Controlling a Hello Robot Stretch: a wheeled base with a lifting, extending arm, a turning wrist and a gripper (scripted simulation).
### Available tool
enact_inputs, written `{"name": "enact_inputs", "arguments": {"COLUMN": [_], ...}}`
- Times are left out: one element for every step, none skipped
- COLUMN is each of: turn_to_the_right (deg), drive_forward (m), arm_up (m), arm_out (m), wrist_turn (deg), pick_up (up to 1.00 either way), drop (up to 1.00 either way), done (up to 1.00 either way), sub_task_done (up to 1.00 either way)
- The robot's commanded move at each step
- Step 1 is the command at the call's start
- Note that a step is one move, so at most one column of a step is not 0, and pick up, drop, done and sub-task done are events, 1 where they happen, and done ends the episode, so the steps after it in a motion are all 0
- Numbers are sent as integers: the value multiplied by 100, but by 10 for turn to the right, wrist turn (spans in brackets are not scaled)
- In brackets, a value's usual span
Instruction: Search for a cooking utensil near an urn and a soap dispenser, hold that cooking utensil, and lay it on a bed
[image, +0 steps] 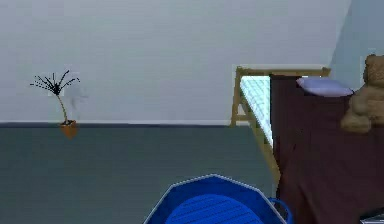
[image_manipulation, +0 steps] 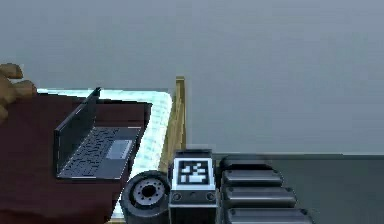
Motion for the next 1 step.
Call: {"name": "enact_inputs", "arguments": {"turn_to_the_right": [0], "drive_forward": [100], "arm_up": [0], "arm_out": [0], "wrist_turn": [0], "pick_up": [0], "drop": [0], "done": [0], "sub_task_done": [0]}}
